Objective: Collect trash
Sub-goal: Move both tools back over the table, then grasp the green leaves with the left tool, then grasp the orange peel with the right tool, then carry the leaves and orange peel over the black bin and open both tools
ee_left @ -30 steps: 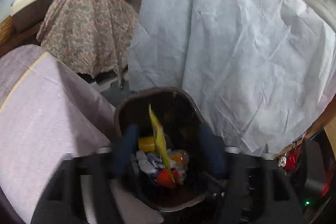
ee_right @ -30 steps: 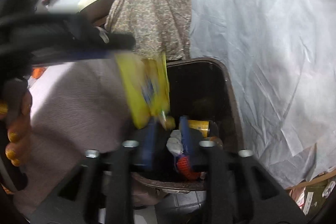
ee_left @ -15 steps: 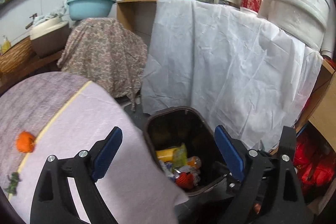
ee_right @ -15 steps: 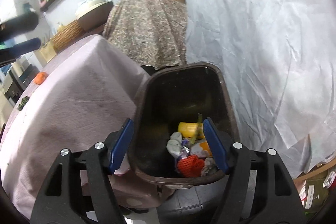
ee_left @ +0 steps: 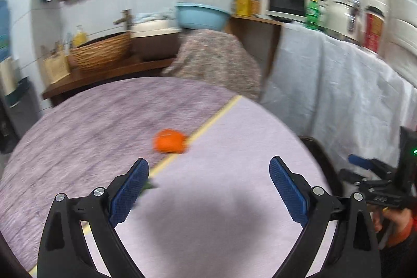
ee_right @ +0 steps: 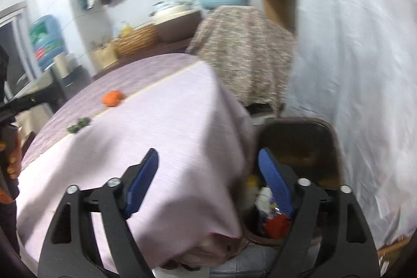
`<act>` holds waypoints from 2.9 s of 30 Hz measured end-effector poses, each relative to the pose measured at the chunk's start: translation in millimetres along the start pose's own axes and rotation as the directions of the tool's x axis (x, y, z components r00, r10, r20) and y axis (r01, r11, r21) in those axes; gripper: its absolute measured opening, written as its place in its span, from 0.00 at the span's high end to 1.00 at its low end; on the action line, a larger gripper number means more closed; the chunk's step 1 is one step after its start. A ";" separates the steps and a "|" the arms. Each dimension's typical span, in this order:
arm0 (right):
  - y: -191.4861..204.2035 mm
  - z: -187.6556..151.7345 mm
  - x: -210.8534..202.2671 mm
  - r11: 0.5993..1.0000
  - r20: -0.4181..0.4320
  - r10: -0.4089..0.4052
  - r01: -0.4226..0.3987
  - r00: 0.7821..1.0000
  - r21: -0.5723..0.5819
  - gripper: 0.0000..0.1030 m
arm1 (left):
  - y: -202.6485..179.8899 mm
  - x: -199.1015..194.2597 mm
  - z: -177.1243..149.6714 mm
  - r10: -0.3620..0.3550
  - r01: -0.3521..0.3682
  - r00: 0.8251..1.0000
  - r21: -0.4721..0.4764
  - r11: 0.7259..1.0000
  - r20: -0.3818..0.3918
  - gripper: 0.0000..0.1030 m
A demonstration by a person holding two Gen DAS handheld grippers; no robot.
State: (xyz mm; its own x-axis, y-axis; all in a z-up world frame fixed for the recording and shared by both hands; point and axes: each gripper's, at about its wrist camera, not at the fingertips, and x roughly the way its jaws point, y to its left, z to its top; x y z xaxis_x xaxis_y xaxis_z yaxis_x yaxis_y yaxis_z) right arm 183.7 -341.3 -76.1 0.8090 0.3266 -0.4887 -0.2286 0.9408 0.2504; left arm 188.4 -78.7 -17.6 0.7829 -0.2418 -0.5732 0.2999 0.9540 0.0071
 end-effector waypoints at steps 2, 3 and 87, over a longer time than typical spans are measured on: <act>19.9 9.4 6.2 0.999 -0.009 0.035 -0.035 0.999 -0.039 0.21 | 32.7 -6.5 -6.3 0.067 -0.068 0.998 -0.043 0.997 -0.006 0.10; 30.6 14.0 10.7 0.997 -0.018 0.053 -0.053 0.998 -0.057 0.21 | 45.5 -8.4 -9.4 0.090 -0.090 0.996 -0.061 0.994 -0.015 0.10; -144.9 -41.5 -13.6 0.953 -0.121 -0.301 0.303 0.946 -0.001 0.77 | -278.1 169.5 10.2 -0.416 0.503 0.821 0.151 0.851 -0.392 0.92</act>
State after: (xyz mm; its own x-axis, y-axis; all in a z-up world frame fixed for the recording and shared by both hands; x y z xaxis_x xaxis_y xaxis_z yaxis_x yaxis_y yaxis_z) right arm 183.3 -478.2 -140.4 0.7688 0.0367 -0.6384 0.0268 0.9956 0.0895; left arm 243.2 -386.8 -108.5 0.3045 -0.5256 -0.7944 0.7313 0.6634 -0.1585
